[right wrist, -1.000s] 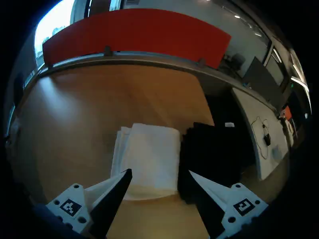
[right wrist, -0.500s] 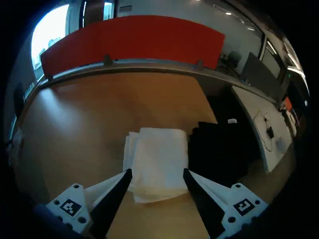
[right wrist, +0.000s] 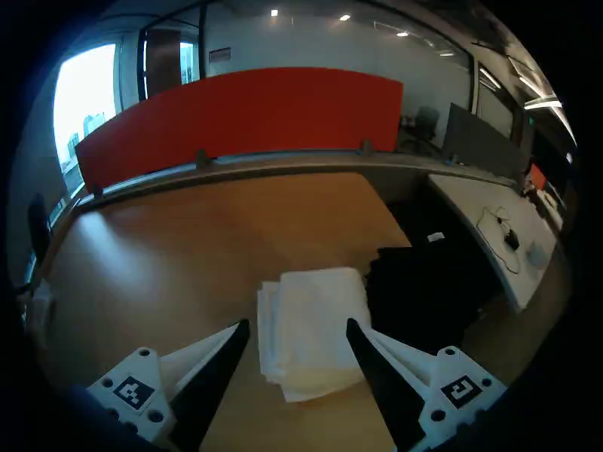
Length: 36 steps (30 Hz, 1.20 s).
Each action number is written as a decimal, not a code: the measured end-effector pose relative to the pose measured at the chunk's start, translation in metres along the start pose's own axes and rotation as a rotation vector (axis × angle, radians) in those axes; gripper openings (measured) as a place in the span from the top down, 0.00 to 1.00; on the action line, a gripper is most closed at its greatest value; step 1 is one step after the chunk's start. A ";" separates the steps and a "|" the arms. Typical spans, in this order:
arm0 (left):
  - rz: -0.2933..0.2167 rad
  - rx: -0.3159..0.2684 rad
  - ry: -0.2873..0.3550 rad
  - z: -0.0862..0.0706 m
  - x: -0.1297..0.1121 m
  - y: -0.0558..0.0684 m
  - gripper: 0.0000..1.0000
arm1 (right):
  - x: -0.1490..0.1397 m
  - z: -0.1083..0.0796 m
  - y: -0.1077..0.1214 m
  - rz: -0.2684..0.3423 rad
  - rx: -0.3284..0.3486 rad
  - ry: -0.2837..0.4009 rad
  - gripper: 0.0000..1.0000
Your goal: Fold towel
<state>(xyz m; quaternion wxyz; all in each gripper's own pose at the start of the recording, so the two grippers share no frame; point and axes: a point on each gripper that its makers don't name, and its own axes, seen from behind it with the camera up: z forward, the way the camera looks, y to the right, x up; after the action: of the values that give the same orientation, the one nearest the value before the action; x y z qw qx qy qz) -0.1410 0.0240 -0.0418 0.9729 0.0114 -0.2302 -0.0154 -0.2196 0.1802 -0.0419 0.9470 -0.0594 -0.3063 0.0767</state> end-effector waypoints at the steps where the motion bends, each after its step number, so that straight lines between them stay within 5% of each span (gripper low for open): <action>1: 0.002 0.003 0.007 0.001 0.002 -0.001 0.00 | 0.002 -0.001 -0.003 0.004 0.002 0.018 0.01; 16: -0.026 0.026 0.106 0.011 0.039 -0.009 0.00 | 0.031 -0.023 -0.036 0.029 0.027 0.251 0.01; 36: -0.052 0.046 0.212 0.016 0.072 -0.016 0.00 | 0.074 -0.041 -0.072 0.064 0.074 0.429 0.02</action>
<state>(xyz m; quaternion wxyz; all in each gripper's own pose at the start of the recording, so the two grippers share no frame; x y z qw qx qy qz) -0.0844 0.0049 0.0037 0.9906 0.0413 -0.1259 -0.0340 -0.1281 0.1199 -0.0208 0.9891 -0.0495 -0.0926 0.1035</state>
